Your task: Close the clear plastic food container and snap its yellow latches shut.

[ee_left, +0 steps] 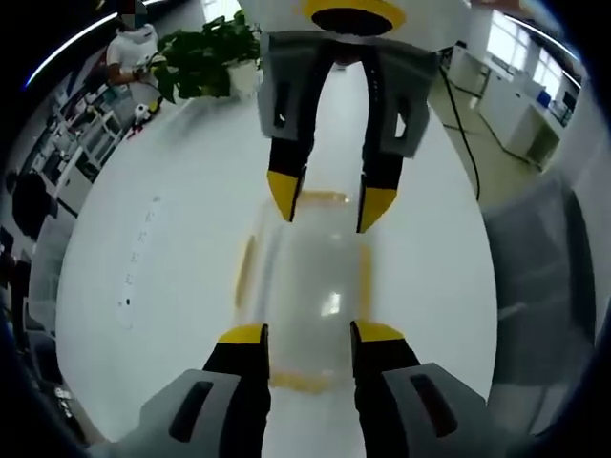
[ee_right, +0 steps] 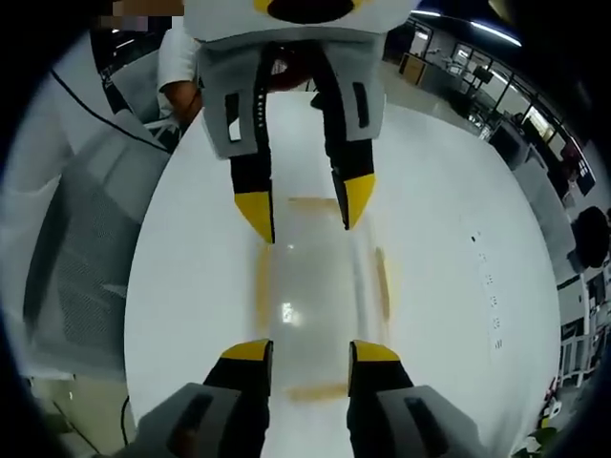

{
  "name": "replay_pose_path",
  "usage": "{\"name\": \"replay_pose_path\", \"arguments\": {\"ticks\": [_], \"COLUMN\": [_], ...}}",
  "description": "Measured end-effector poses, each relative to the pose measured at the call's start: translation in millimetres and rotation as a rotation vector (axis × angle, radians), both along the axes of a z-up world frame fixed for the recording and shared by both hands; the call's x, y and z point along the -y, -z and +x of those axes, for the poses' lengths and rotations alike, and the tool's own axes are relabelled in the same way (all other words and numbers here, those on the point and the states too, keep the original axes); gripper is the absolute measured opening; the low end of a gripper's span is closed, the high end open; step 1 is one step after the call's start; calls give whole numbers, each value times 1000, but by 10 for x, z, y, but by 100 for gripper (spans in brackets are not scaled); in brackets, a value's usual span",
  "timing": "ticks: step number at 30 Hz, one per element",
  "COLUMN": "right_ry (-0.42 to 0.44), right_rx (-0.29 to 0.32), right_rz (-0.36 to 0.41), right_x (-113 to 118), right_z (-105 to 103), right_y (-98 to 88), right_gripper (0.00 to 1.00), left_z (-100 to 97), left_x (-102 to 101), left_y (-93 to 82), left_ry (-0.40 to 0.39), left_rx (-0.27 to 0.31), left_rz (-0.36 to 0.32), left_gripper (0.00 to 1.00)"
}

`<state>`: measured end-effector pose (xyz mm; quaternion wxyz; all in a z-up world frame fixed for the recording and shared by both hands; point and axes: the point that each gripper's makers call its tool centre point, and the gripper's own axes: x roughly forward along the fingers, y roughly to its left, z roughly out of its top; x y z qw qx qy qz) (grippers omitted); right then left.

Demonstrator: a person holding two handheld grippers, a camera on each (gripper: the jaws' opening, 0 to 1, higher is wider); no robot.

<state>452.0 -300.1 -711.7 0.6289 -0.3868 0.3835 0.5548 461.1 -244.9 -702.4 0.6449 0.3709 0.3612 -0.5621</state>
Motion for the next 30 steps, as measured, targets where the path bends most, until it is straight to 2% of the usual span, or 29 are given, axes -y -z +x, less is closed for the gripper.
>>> {"name": "replay_pose_path", "arguments": {"ticks": [16, 30], "right_ry": [-11, 2], "right_rx": [4, 4], "right_rz": [50, 74], "right_x": [-229, -256], "right_z": [65, 167], "right_y": [8, 1], "right_gripper": [27, 27], "left_z": [42, 22], "left_x": [98, 145], "left_y": [-8, -19], "left_ry": [-5, -12], "left_rx": [0, 6], "left_rz": [-35, -53], "left_gripper": [32, 31]}}
